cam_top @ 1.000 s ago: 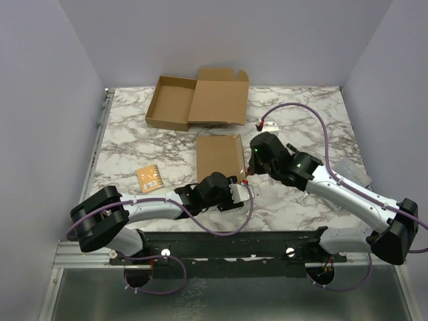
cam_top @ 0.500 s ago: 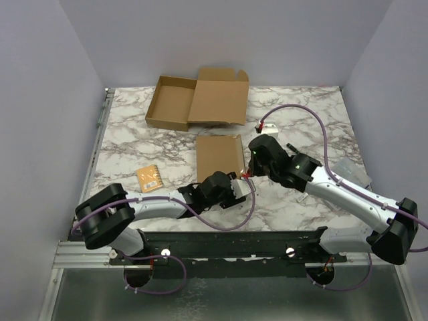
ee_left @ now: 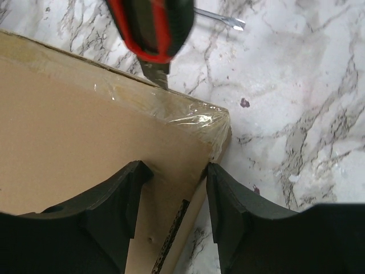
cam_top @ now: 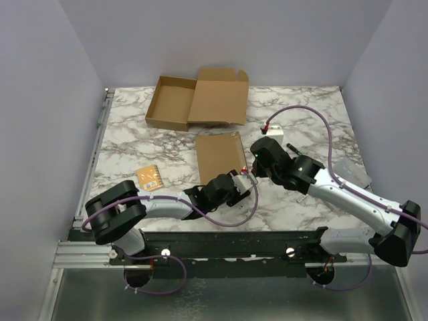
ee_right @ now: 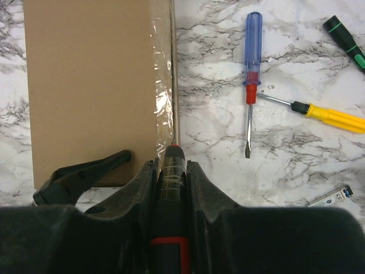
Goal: Unpack the express box
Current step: Cut the express box at the center of the board, then place the knife at the center of the board, then adjust the express box at the center of the board.
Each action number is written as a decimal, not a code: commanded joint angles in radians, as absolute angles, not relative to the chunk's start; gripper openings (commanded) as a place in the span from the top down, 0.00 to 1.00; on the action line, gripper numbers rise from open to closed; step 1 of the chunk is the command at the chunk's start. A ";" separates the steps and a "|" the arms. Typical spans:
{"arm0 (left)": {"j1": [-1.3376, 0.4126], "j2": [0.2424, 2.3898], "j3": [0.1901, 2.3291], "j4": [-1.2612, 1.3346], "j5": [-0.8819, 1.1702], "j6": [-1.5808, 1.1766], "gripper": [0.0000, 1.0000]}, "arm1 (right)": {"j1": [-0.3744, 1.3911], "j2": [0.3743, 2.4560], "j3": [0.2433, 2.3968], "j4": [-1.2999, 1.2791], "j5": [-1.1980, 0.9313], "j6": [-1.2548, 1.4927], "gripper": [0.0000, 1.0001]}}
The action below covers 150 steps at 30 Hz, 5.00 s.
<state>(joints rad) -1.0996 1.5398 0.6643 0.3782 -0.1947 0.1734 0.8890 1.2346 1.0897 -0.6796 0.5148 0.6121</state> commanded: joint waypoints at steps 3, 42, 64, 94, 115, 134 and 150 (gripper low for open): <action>-1.080 1.608 0.639 0.484 -0.295 0.004 0.50 | 0.917 1.186 1.039 -0.793 0.448 0.656 1.00; -1.029 1.201 0.755 0.111 -0.086 -0.369 0.06 | 0.733 1.079 1.061 -0.684 0.699 0.502 1.00; -0.548 1.093 0.621 -0.018 0.159 -0.779 0.07 | 0.288 0.518 0.319 -0.274 0.202 1.395 1.00; -0.548 1.235 0.517 0.155 0.105 -0.741 0.16 | 0.288 0.494 0.167 -0.576 0.116 1.361 0.10; -0.548 1.264 0.548 0.162 0.125 -0.718 0.17 | 0.288 0.656 0.559 -0.509 -0.172 0.767 0.00; -0.549 1.293 0.427 0.284 0.120 -0.749 0.50 | 0.411 1.564 0.925 -0.040 -0.532 0.540 0.16; -0.551 1.339 0.358 0.367 0.125 -0.776 0.53 | 0.501 1.489 0.969 -0.068 -0.545 0.589 0.17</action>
<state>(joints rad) -0.5449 1.2934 0.4042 0.3721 0.1230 -0.7612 0.4465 1.5444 0.9356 -0.1074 -0.4511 0.5358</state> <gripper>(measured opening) 0.484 0.834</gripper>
